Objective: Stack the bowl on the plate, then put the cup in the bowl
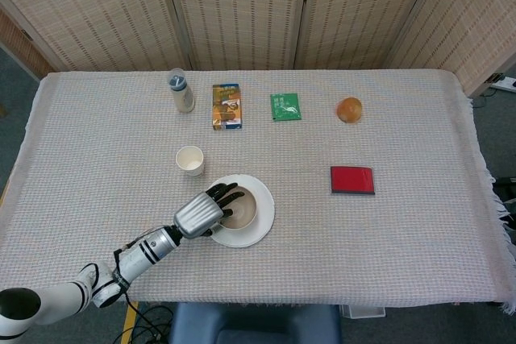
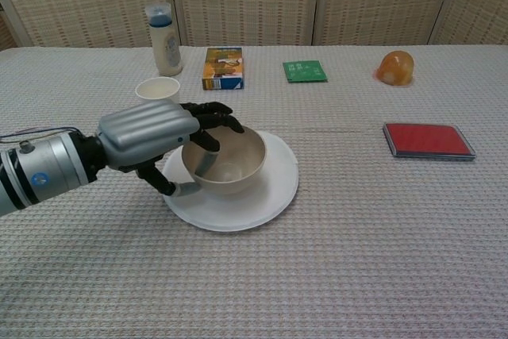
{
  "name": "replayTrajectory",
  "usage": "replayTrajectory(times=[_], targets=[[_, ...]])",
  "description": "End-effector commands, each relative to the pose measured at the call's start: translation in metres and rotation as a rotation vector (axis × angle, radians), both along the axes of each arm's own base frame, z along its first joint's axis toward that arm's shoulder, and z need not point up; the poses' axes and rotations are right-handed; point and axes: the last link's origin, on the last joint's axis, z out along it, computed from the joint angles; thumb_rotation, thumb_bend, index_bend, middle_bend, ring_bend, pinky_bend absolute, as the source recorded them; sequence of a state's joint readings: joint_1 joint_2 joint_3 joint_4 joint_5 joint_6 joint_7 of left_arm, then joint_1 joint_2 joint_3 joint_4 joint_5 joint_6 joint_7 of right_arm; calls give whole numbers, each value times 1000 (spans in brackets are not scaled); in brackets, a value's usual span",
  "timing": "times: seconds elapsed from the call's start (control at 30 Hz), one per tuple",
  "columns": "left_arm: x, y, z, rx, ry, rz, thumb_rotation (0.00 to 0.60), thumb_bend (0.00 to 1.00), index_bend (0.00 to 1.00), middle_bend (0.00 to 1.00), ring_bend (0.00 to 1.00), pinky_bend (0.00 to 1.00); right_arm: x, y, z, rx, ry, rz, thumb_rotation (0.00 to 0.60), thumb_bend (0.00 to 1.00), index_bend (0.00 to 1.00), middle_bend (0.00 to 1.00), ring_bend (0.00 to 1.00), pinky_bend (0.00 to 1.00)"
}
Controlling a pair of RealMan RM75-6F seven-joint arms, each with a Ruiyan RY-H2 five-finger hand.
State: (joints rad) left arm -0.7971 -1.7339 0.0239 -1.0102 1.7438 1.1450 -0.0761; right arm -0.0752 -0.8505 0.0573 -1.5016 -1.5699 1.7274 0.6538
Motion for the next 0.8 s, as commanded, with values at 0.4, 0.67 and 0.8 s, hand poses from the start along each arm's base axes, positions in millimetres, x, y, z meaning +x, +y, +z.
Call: replayTrajectory(times=[0.4, 0.67, 0.8], targets=[[-6, 1, 0, 8, -18, 6, 600, 244, 553, 170, 0, 199, 0, 2, 1, -8, -2, 5, 600, 201, 0, 44, 0, 0], [-2, -4, 12, 14, -41, 6, 600, 155, 445, 170, 0, 199, 0, 2, 2, -13, -6, 7, 600, 201, 0, 44, 0, 0], [0, -7, 25, 34, -55, 14, 600, 144, 415, 170, 0, 199, 0, 2, 2, -12, -3, 8, 600, 201, 0, 44, 0, 0]])
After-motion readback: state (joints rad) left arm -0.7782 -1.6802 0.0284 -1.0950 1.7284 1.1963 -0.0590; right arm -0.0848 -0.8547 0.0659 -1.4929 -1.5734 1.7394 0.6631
